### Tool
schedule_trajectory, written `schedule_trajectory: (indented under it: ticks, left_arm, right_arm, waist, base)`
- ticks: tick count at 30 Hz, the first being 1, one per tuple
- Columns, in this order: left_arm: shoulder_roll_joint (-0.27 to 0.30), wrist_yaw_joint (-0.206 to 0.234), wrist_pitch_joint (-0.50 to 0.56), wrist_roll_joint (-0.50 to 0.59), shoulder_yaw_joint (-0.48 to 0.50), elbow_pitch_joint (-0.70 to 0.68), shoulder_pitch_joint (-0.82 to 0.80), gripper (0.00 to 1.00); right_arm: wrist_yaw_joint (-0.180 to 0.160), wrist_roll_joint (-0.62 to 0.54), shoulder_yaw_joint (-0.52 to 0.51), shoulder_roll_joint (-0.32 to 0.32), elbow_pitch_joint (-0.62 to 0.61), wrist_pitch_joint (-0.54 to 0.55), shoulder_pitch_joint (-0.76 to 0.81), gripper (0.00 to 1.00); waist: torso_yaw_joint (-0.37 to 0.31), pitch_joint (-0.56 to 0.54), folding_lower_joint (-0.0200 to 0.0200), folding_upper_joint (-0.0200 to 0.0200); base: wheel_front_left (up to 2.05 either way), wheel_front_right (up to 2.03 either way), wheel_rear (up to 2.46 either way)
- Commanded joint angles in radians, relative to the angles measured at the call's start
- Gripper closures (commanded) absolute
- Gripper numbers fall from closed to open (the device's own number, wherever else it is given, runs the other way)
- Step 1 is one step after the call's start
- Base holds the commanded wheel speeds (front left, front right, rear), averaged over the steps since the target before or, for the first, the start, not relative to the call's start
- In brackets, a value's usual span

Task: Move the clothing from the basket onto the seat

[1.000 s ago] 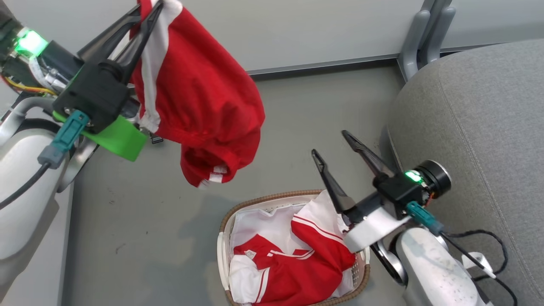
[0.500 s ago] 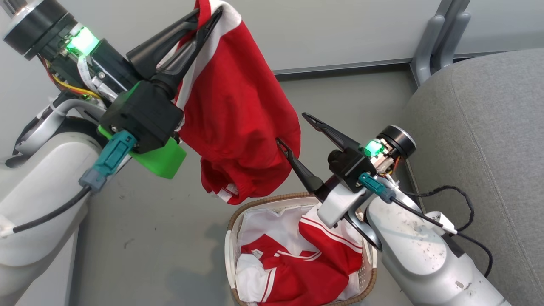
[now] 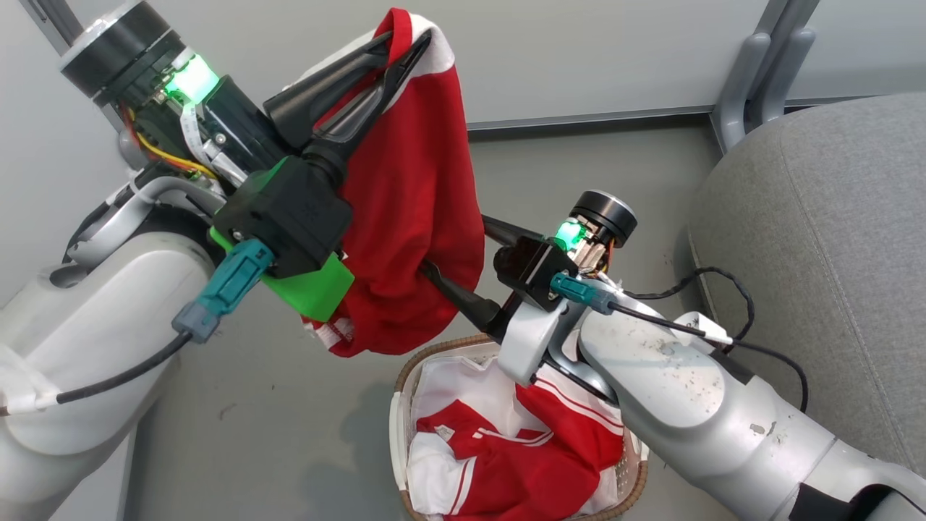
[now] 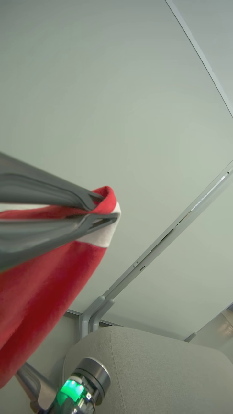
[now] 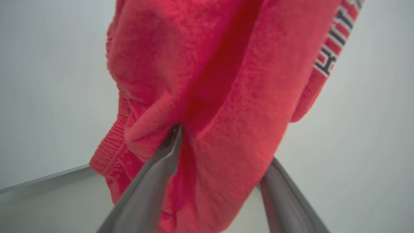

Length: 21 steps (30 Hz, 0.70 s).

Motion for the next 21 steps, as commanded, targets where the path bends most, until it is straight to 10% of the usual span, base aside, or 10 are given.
schedule_trajectory:
  ticks: [1,3,13,16,17,21]
  left_arm:
    - [-0.006,-0.001,-0.004,-0.011,-0.003,0.002,-0.011,1.00]
    - [-0.008,-0.001,-0.003,-0.016,-0.007,0.006,-0.007,1.00]
    - [0.012,0.049,-0.029,-0.087,0.016,0.078,0.098,1.00]
    - [0.010,0.076,-0.054,-0.128,0.035,0.114,0.153,0.44]
    - [0.013,0.084,-0.065,-0.131,0.038,0.123,0.167,0.00]
    - [0.002,0.127,-0.113,-0.163,0.050,0.175,0.245,0.00]
  right_arm:
    - [-0.001,0.019,0.010,0.008,0.001,-0.002,-0.016,0.65]
    - [-0.001,0.041,0.022,0.016,-0.008,-0.002,-0.018,1.00]
    - [-0.001,0.023,-0.041,0.031,-0.077,-0.002,0.034,1.00]
    - [-0.001,0.011,-0.083,0.032,-0.102,-0.002,0.066,1.00]
    - [-0.001,0.006,-0.097,0.032,-0.109,-0.002,0.076,1.00]
    - [-0.001,-0.007,-0.164,0.032,-0.139,-0.002,0.120,1.00]
  waist:
    - [0.000,0.001,0.0001,0.0119]
    - [0.002,0.002,0.0001,0.0119]
    - [0.009,0.003,0.0001,0.0119]
    - [0.007,0.000,0.0001,0.0119]
    - [0.006,-0.001,0.0001,0.0119]
    - [0.001,-0.005,0.0001,0.0119]
  base:
    - [0.00,0.00,0.00]
    - [0.00,0.00,0.00]
    - [0.00,0.00,0.00]
    - [0.00,0.00,0.00]
    - [0.00,0.00,0.00]
    - [0.00,0.00,0.00]
